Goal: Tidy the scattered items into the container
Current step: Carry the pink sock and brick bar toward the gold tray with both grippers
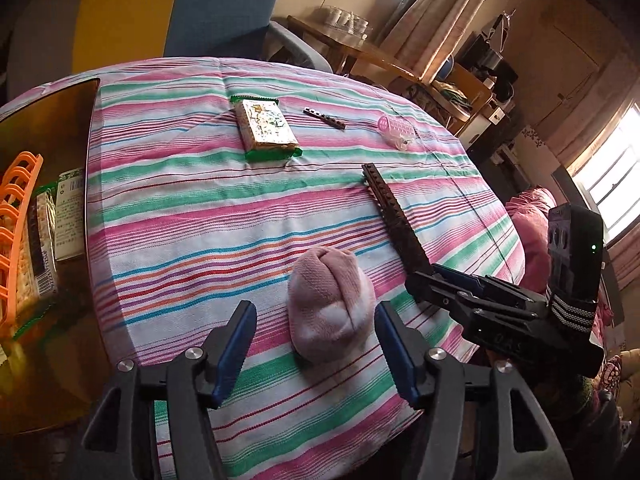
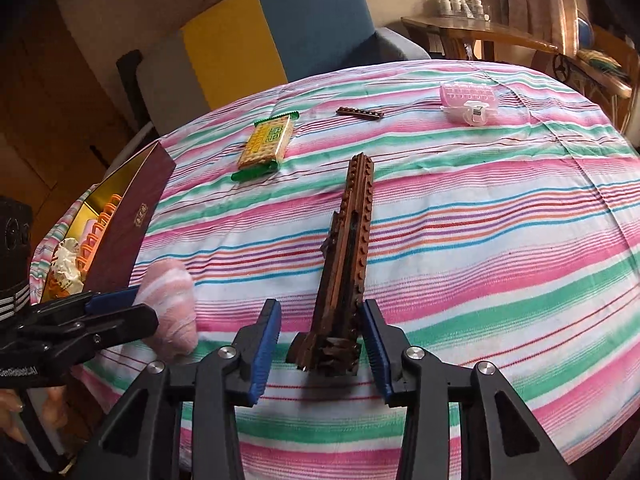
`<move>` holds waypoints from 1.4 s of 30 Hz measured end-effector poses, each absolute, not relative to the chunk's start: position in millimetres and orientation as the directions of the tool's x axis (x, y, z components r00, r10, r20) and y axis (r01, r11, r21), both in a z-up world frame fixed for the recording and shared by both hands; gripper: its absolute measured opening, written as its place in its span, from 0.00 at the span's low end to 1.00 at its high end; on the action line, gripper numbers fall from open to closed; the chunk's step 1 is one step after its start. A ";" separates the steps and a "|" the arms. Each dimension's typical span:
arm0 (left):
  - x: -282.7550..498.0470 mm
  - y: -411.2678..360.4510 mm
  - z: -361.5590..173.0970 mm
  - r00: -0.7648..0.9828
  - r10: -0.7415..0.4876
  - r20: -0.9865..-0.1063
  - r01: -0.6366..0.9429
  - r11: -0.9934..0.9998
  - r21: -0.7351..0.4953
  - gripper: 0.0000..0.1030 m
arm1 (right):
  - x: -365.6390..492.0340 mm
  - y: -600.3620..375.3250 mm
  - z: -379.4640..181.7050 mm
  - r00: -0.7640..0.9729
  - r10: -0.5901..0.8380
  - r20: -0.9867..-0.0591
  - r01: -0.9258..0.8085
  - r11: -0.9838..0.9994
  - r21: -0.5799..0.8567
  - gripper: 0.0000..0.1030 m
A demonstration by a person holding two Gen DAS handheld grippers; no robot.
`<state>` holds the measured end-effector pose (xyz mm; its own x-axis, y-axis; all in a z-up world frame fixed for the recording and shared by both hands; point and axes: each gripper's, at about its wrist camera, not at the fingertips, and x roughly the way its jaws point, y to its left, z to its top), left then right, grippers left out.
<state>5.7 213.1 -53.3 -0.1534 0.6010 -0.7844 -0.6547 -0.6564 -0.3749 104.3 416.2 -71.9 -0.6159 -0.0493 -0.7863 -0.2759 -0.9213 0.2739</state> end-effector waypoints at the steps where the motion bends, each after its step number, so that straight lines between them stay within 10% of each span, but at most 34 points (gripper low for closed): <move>1: 6.9 212.4 -52.6 -0.154 0.603 -0.783 -0.657 -0.654 -0.375 0.61 | 107.4 415.6 -71.6 -0.612 -0.048 -0.790 -0.282 -0.919 0.274 0.43; 20: 9.2 248.0 -64.7 -0.195 0.530 -0.825 -0.687 -0.674 -0.271 0.64 | 97.6 420.5 -61.6 -0.624 0.068 -0.778 -0.365 -0.906 0.213 0.44; 27: 11.3 241.7 -65.2 -0.220 0.532 -0.818 -0.691 -0.677 -0.255 0.59 | 87.8 419.9 -69.4 -0.609 0.079 -0.789 -0.364 -0.912 0.190 0.24; 42: 6.6 245.3 -68.1 -0.223 0.511 -0.830 -0.663 -0.704 -0.255 0.64 | 84.5 412.7 -74.6 -0.591 0.084 -0.802 -0.357 -0.919 0.166 0.31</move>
